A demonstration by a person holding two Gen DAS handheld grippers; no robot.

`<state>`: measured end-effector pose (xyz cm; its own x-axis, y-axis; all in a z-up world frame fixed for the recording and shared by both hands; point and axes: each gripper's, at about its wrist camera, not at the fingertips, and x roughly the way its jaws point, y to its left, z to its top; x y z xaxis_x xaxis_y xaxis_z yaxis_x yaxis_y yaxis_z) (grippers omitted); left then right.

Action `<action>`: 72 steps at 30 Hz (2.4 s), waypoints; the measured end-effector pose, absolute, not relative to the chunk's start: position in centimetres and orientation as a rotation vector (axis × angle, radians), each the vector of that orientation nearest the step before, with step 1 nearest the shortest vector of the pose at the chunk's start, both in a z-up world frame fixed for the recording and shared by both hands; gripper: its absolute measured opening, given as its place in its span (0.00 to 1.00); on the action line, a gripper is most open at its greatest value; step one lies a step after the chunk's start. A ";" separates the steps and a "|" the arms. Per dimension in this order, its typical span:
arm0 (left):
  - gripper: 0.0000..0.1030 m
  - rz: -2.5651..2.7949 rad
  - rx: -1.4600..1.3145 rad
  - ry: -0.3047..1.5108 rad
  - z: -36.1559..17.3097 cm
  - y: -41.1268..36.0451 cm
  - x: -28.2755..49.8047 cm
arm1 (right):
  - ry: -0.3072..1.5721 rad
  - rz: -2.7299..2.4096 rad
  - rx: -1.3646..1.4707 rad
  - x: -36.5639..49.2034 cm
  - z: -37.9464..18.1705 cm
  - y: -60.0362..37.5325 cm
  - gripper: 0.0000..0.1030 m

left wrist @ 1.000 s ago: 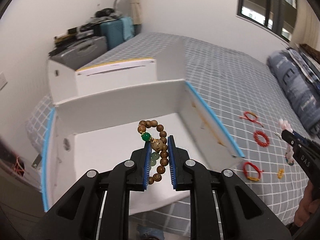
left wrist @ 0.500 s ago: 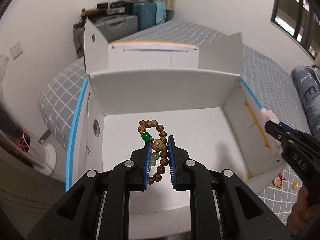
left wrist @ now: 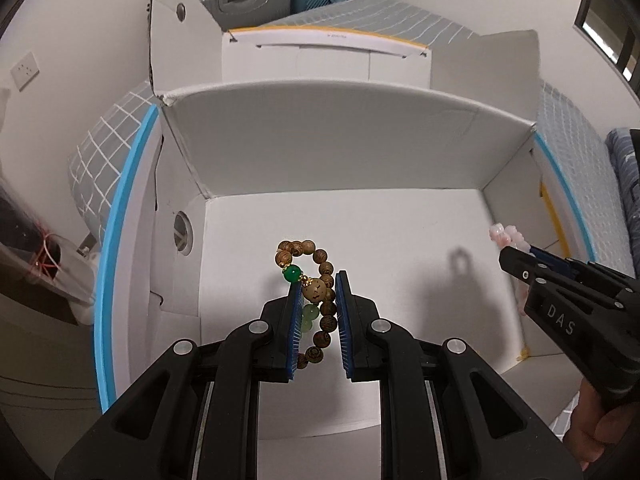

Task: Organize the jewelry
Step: 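Carry both held bracelets over the open white cardboard box, then open both tools to drop the bracelets into the box, then move both tools back over the remaining bracelets on the bed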

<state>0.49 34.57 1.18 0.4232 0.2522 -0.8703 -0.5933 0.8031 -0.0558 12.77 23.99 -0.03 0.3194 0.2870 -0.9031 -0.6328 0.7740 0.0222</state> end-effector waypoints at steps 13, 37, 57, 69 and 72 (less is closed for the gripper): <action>0.19 0.561 -0.393 1.031 0.5 34.7 0.3 | 1.182 0.606 -0.358 13.2 -2.1 24.7 0.23; 0.94 0.604 -0.339 0.857 4.4 33.5 -2.1 | 1.012 0.613 -0.290 12.1 4.4 21.7 0.93; 0.95 0.380 -0.249 0.781 7.9 22.9 1.5 | 0.924 0.434 -0.221 13.7 6.5 6.9 0.93; 0.94 0.193 -0.158 0.795 7.1 12.5 5.3 | 0.973 0.272 -0.143 13.9 4.7 -5.1 0.93; 0.94 0.148 -0.151 0.816 6.4 10.2 6.3 | 0.993 0.235 -0.114 13.7 3.7 -8.0 0.93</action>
<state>6.35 10.21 6.37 0.6763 0.0733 -0.7330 -0.1891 0.9790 -0.0766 13.67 -8.03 3.74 0.5236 0.1445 -0.8396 -0.2478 0.9687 0.0122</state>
